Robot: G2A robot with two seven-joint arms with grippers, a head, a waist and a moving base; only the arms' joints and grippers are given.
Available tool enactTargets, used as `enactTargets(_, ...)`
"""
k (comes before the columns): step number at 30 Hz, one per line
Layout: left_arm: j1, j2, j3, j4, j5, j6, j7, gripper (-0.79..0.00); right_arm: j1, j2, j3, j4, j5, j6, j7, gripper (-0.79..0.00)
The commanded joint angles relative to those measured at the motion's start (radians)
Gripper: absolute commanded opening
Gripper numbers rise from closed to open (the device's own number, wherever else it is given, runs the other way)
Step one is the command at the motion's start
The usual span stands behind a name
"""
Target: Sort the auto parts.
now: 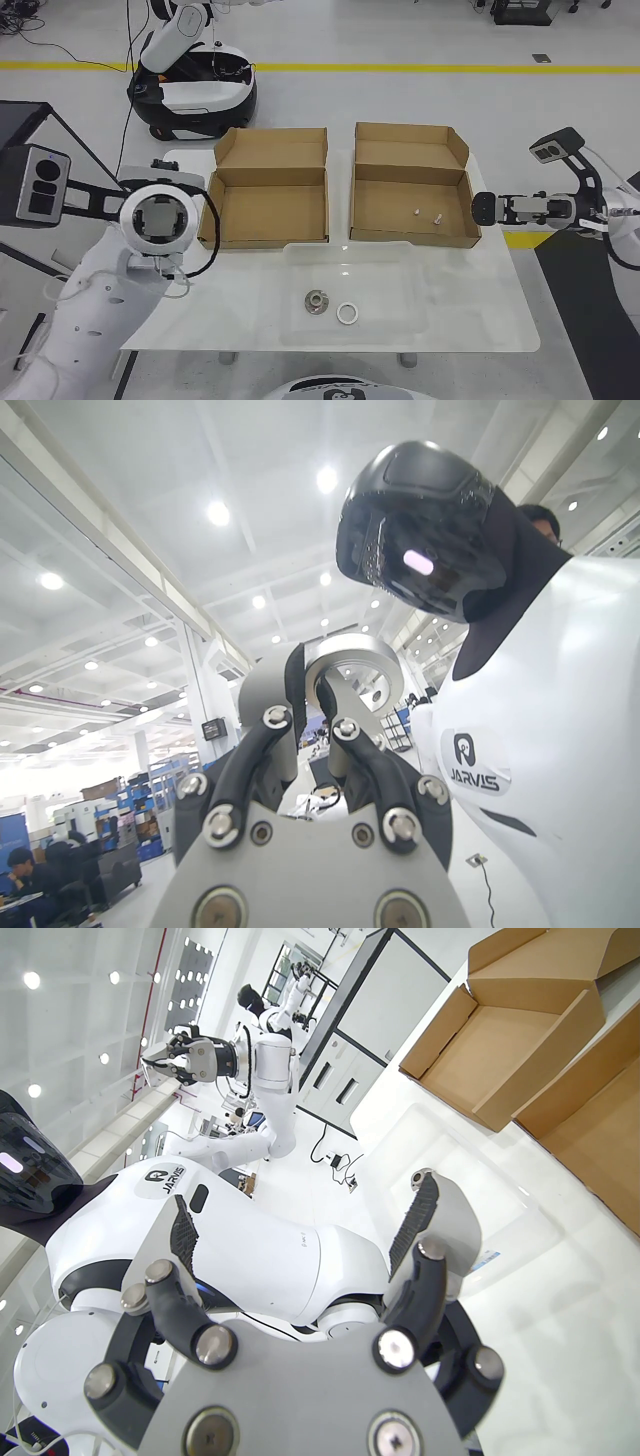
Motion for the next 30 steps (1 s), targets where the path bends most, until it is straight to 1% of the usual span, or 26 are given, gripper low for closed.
enactTargets(1,0.002,-0.005,-0.001,-0.001,-0.009,-0.007,-0.001,-0.785,0.000,0.000,0.000,0.000,0.000,0.000,0.000,0.000)
enactTargets(5,0.001,-0.014,-0.012,0.004,0.004,-0.021,-0.030,-0.785,0.000,0.000,0.000,0.000,0.000,0.000,0.000,0.000)
enactTargets(11,0.010,-0.020,-0.035,0.010,0.056,-0.026,-0.124,-0.785,0.000,0.000,0.000,0.000,0.000,0.000,0.000,0.000)
enactTargets(20,0.040,-0.025,-0.071,0.002,0.070,-0.025,-0.242,-0.785,0.000,0.000,0.000,0.000,0.000,0.000,0.000,0.000)
enactTargets(27,0.059,-0.033,-0.086,-0.013,0.032,-0.027,-0.264,-0.785,0.000,0.000,0.000,0.000,0.000,0.000,0.000,0.000)
enactTargets(30,0.068,-0.038,-0.083,-0.014,0.000,-0.027,-0.249,-0.785,0.000,0.000,0.000,0.000,0.000,0.000,0.000,0.000)
